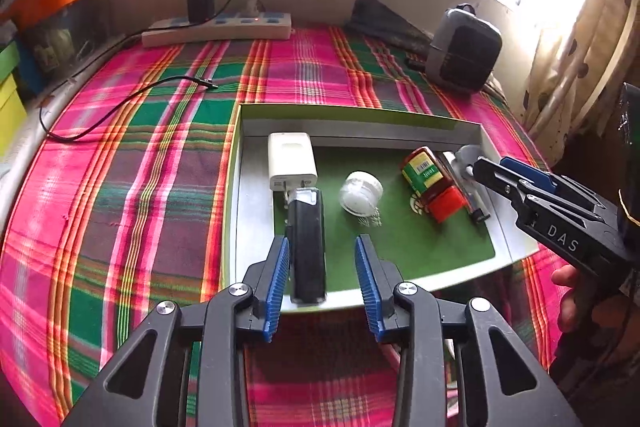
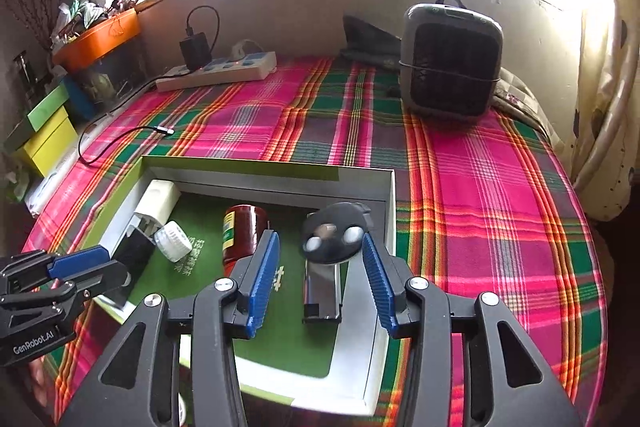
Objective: Organize rigid objects
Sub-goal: 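Open left gripper releasing the device while right gripper releases the disc in the tray, then withdraw both open grippers from the tray toward the remaining items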
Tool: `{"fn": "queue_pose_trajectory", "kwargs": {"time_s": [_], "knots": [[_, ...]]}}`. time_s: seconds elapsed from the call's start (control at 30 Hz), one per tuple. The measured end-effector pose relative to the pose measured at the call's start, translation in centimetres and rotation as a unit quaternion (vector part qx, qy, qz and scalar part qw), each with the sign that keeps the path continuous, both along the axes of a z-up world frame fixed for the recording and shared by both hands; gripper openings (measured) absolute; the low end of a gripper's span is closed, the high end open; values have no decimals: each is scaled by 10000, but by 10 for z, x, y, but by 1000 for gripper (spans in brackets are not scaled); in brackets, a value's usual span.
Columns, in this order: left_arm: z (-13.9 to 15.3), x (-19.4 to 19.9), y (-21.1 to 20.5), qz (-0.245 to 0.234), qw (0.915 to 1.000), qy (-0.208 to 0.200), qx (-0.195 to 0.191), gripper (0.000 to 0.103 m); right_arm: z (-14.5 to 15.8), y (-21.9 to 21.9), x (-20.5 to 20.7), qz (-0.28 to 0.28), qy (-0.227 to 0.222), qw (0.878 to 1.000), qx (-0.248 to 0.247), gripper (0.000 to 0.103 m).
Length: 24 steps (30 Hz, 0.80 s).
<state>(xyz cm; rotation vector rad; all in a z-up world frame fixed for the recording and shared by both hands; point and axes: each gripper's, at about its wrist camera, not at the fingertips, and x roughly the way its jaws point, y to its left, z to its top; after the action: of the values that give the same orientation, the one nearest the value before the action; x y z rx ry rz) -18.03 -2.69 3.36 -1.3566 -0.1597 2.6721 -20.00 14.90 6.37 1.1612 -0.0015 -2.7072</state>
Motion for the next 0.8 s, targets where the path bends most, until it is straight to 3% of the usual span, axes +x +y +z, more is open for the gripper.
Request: {"fn": "queue_pose_trajectory", "kwargs": {"time_s": [0.47,0.8], "knots": [[18,42,0,70,9995,265,-152,33,19,0,42,4,236,9996,-124,45],[16,62,0,53,9997,227,-73,33,17,-4,73,185,252,9993,-216,45]]}}
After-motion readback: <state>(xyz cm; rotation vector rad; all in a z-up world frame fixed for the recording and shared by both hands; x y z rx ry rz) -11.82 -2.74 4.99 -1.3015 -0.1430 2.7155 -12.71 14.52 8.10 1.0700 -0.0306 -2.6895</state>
